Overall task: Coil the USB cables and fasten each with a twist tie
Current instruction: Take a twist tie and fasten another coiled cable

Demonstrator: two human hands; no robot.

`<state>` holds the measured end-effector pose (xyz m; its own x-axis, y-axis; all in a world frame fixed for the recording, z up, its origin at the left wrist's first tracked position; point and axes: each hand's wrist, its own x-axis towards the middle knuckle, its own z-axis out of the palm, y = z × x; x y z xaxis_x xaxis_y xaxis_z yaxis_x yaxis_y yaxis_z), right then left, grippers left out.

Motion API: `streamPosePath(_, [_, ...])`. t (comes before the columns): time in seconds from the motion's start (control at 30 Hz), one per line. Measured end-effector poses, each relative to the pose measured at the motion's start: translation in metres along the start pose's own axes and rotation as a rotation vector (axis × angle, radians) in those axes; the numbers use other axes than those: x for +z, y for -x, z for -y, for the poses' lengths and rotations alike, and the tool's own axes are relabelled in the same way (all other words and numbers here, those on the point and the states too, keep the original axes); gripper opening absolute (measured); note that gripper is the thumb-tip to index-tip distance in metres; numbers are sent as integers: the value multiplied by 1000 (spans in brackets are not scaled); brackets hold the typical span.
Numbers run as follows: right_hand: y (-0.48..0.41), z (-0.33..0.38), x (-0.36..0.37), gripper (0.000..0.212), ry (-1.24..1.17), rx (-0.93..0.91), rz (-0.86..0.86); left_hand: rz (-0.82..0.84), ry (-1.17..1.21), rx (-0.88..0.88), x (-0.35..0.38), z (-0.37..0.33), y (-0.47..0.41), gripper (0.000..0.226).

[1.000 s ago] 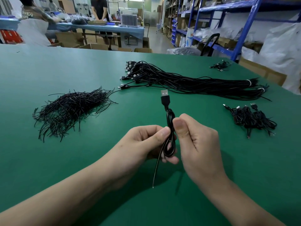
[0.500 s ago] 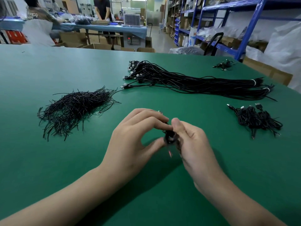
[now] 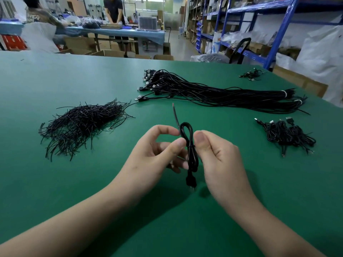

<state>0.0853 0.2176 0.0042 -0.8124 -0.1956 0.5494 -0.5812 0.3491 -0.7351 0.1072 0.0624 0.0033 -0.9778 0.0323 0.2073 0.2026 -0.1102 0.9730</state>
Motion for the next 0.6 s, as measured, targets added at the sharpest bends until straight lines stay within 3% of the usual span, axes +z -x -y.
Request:
streamPosePath(0.13, [-2,-6,2,49,-191,310,63,-85,-624,390,-10,7,1,39])
streamPosePath(0.23, [-1,-9,3,47,-336,454,118,-106,-975,634,-14,6,-1,31])
streamPosePath(0.4, [1,-6,7,48,-350,429,171,-129,-1102,760,-17,2,-5,28])
streamPosePath(0.5, [1,-3,9,49,-357,420,126,-99,-1091,690,-15,1,-4,28])
streamPosePath(0.6, [4,-1,10,48,-296,302,116,-95,-932,545,-12,0,-2,27])
